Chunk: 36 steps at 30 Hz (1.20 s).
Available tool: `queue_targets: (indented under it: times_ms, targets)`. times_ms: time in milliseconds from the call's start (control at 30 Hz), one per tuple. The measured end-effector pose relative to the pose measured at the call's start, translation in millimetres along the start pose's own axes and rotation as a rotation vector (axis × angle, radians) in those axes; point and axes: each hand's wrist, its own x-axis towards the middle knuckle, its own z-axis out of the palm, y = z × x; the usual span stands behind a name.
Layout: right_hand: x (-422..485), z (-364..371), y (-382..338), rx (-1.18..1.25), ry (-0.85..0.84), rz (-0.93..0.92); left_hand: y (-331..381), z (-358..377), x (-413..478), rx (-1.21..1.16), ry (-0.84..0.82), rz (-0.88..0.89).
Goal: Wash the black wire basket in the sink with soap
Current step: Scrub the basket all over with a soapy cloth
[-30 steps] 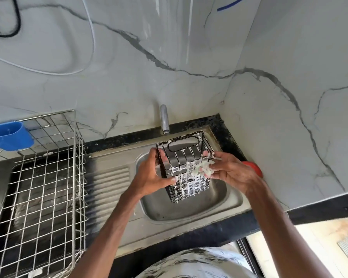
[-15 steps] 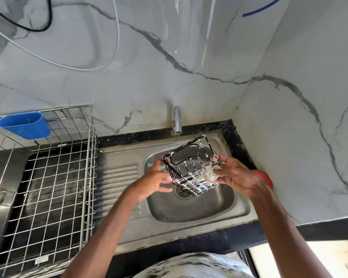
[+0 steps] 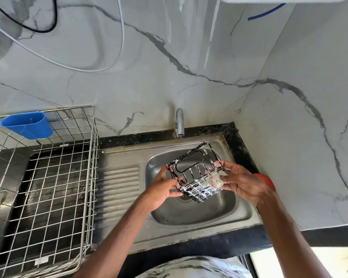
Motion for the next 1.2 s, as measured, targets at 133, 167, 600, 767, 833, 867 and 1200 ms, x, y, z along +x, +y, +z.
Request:
queue_targets:
  times_ms: [133,167,600,767,833,867,1200]
  targets:
    - [1.2,-14.5,0.3,-0.049,0.171,-0.07,0.2,5.8,2.9,0.018,0.106,0.051]
    - [0.1,-18.3,0.6,-0.096,0.272,-0.118,0.1,5.8,3.6,0.029,0.14,0.065]
    - [14.2,78.6,13.2,-1.085,0.458,-0.488,-3.8,17.2,-3.2,0.103,0.289,0.125]
    - [30.8,88.1,15.2,-1.301,0.677,-0.668,-1.8,20.7,-5.2,0.085,0.299,0.152]
    - [32.1,85.2,17.6,-1.233,0.623,-0.826,-0.9,23.0,-6.8,0.08,0.304,0.16]
    - [30.9,85.1,20.3,-1.198,0.581,-0.897,-0.1,24.0,-7.9,0.092,0.312,0.171]
    - [24.3,112.2,49.5,-1.271,0.338,-1.051,-4.3,32.5,-13.0,0.231,0.39,0.286]
